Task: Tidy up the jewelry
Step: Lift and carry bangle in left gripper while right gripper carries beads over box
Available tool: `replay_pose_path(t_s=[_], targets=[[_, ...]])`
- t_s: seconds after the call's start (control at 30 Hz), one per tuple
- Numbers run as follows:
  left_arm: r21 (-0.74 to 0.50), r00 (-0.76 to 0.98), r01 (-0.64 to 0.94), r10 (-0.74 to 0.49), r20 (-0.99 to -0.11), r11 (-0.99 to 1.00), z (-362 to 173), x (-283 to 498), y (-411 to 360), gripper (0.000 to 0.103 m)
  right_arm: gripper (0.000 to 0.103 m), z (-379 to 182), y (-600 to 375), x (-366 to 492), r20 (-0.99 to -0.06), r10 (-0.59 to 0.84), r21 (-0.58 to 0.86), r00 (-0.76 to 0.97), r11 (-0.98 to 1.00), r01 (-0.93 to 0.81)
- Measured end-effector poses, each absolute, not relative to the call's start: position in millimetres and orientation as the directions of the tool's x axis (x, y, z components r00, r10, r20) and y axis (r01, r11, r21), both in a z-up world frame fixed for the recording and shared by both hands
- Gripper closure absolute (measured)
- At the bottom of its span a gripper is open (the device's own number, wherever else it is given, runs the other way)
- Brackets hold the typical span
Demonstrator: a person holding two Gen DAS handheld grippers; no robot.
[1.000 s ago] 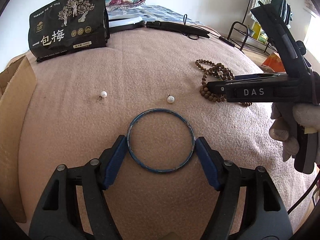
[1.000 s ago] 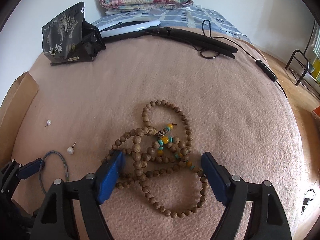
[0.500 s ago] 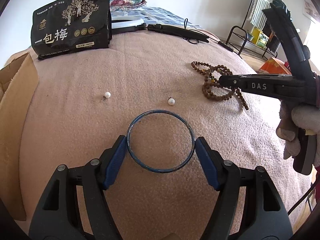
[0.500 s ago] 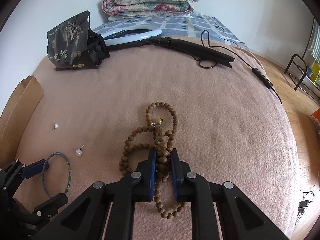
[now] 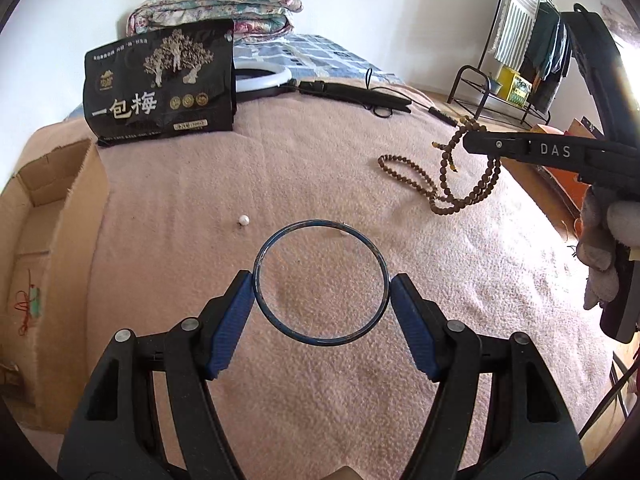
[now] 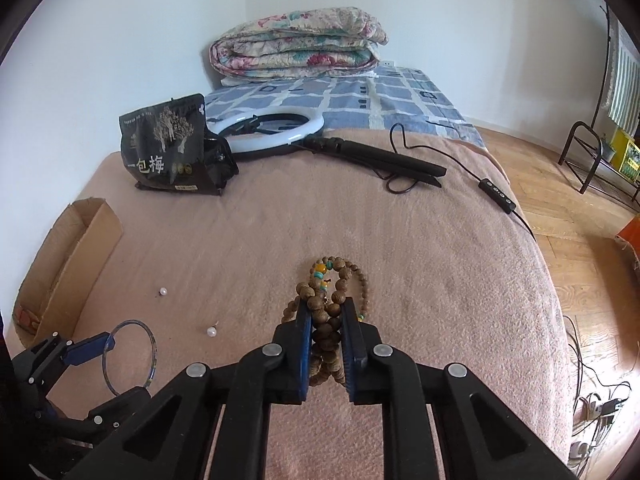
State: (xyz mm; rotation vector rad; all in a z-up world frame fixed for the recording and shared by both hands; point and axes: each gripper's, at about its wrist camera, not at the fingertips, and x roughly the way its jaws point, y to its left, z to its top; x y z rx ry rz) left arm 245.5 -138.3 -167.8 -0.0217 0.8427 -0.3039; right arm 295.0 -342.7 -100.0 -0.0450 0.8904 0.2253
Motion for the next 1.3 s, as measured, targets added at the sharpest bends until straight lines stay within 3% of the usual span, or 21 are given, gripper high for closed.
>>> replay_pose_path(t_s=[0.6, 1.3], targets=[[-0.112, 0.705, 0.235, -0.248, -0.664, 0.966, -89.9, 204.3, -81.8, 0.031, 0.092, -12.1, -329.9, 248.4, -0.635, 0.254, 0.152, 0.730, 0.967, -0.204], [-0.104, 0.751, 0.109, -0.151, -0.643, 0.989, -56.6, 180.6, 30.6, 0.031, 0.092, 55.4, -217.9, 228.3, -0.517, 0.463, 0.200, 0.720, 0.883, -0.424]])
